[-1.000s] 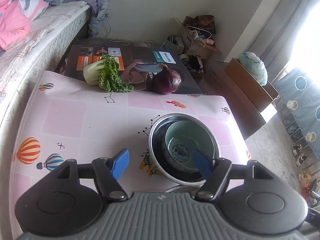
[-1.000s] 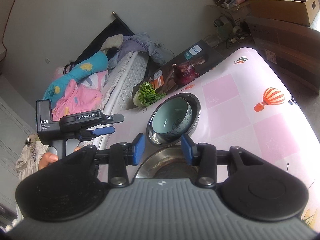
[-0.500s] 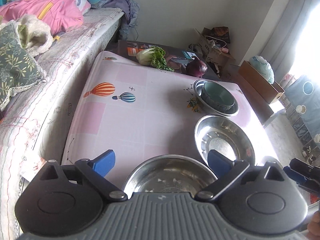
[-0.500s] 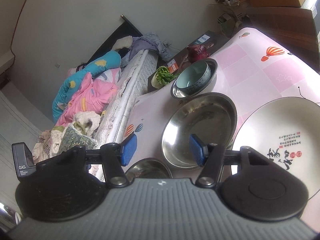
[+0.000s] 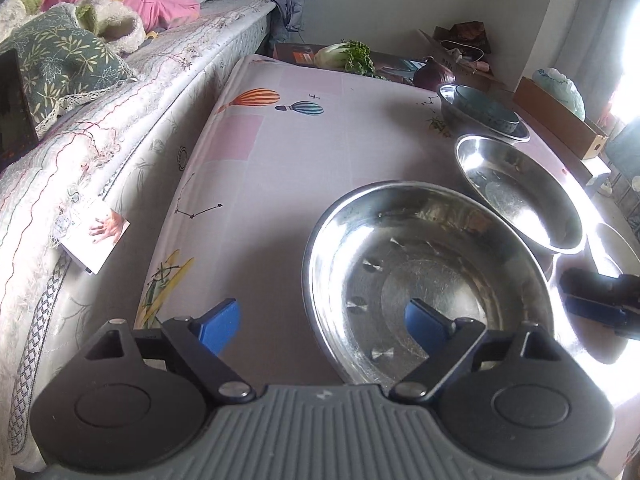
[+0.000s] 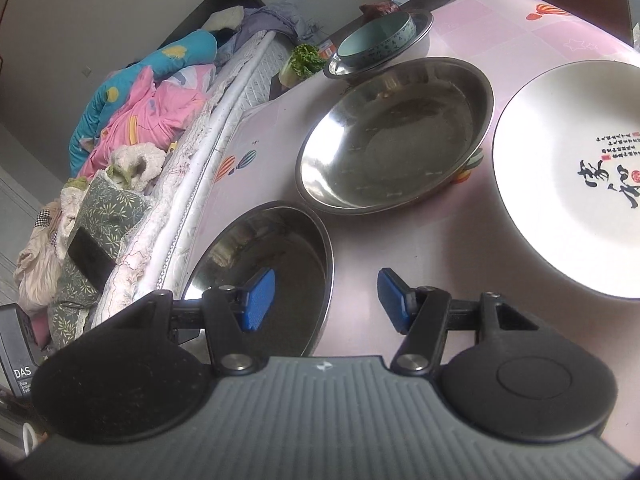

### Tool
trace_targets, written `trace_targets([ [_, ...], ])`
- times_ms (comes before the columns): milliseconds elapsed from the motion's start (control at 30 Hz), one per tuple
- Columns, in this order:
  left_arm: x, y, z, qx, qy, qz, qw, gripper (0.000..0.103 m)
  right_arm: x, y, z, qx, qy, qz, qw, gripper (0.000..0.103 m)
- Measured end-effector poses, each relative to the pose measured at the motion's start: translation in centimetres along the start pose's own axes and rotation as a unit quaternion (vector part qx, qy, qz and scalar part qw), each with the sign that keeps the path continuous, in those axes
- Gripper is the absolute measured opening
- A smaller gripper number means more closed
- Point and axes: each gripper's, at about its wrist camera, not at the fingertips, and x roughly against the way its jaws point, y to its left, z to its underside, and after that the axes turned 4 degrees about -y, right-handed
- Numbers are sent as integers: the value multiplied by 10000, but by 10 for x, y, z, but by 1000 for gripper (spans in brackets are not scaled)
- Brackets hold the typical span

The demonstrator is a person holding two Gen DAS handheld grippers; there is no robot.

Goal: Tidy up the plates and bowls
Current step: 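Move both grippers to the rim of the large steel basin and close, then lift the large steel basin by its rim with both grippers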

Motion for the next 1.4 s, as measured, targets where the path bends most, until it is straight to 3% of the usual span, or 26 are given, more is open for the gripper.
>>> trace_targets([
  [167,-8,-1,8,-21,66,25,10000,73,-19,8,1,144,100,-21,9998,54],
  [267,-9,-1,11,-57,25,11,10000,65,-30,11,1,167,173,15,9997,45],
  [500,-6,-3,13,-108,65,265,9996,30,-44,13,3,137,326,-8,9994,29],
  [1400,18,-7,31,-259,193,462,9984,30,-25,14,11,184,447,78,9988,31],
])
